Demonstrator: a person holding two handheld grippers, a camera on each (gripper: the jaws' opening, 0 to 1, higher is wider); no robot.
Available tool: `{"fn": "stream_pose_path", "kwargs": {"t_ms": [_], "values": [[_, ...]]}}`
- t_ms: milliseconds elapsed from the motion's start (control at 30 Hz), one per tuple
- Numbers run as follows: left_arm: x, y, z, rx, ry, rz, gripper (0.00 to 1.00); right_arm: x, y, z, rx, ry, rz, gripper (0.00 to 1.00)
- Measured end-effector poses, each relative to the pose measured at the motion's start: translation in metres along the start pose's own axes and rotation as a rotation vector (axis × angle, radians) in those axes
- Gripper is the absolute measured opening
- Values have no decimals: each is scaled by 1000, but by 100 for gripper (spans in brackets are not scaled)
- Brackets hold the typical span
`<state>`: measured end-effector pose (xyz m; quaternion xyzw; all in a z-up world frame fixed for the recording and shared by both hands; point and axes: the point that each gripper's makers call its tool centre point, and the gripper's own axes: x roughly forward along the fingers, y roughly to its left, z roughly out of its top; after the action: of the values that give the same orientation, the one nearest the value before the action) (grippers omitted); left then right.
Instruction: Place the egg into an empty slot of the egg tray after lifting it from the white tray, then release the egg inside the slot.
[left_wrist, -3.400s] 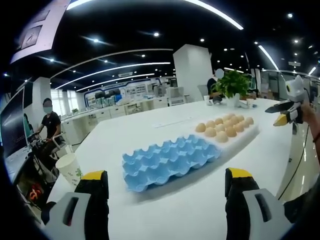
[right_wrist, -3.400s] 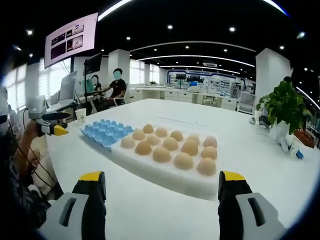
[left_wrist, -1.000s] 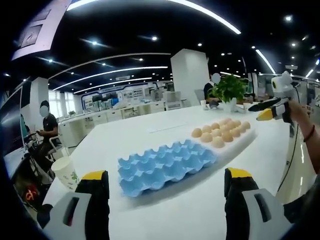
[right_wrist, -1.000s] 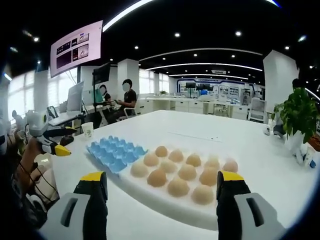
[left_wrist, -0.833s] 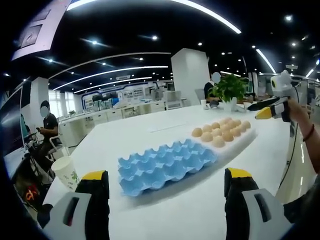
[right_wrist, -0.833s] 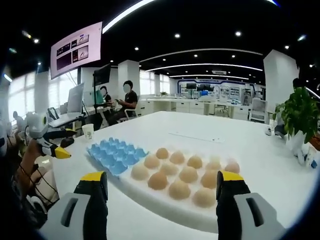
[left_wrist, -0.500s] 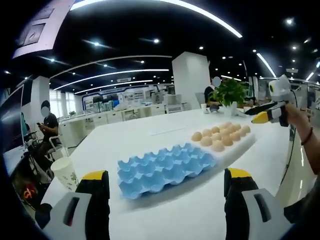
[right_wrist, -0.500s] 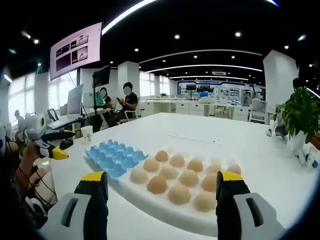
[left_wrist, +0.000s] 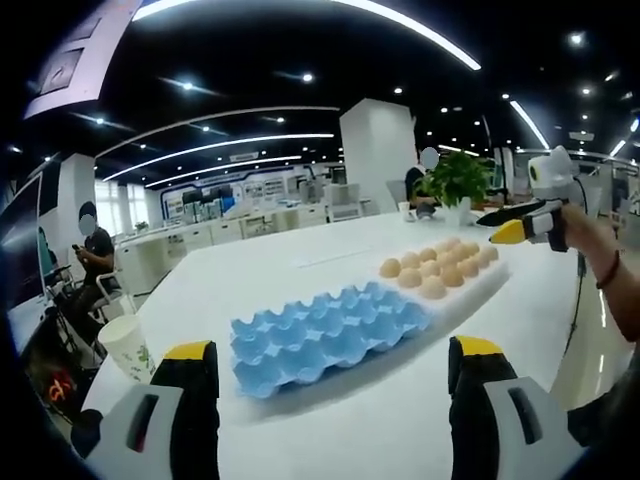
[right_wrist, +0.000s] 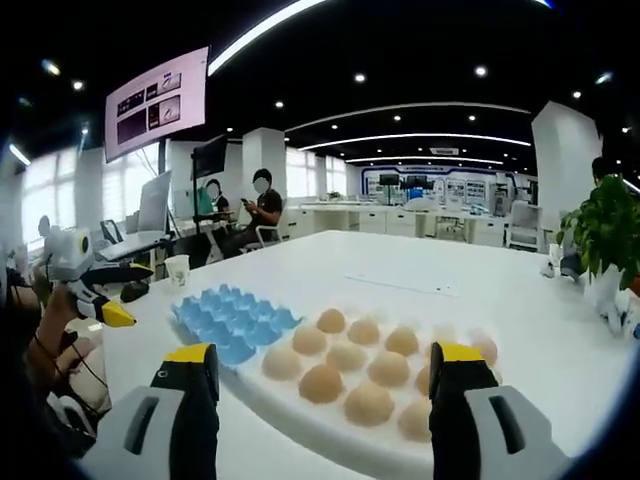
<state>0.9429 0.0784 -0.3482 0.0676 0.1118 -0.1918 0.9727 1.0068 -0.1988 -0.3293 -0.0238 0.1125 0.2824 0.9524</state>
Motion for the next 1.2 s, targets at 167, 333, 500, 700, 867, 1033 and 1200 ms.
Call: {"fn": "stream_pose_path", "kwargs": {"t_ms": [167, 333, 500, 700, 867, 1033, 1200], "values": [[0, 0, 3, -6, -14, -3, 97, 4, 3, 2, 6, -13, 12, 90], [-1, -1, 3, 3, -10, -5, 98, 8, 6, 2, 0, -11, 17, 89], [-1, -2, 3, -2, -15, -12, 98, 16, 7, 6, 4, -19, 24, 87], [-3, 0, 2, 6, -8, -6, 98, 21, 14, 11, 17, -36, 44, 85], [-4, 1, 2, 6, -10, -3, 97, 25, 15, 11, 21, -41, 46, 83], [-3, 0, 0, 8, -4, -5, 97, 30, 17, 7, 22, -34, 45, 81], [-2, -1, -1, 8, -1, -6, 97, 38, 13, -2, -5, -1, 15, 79]]}}
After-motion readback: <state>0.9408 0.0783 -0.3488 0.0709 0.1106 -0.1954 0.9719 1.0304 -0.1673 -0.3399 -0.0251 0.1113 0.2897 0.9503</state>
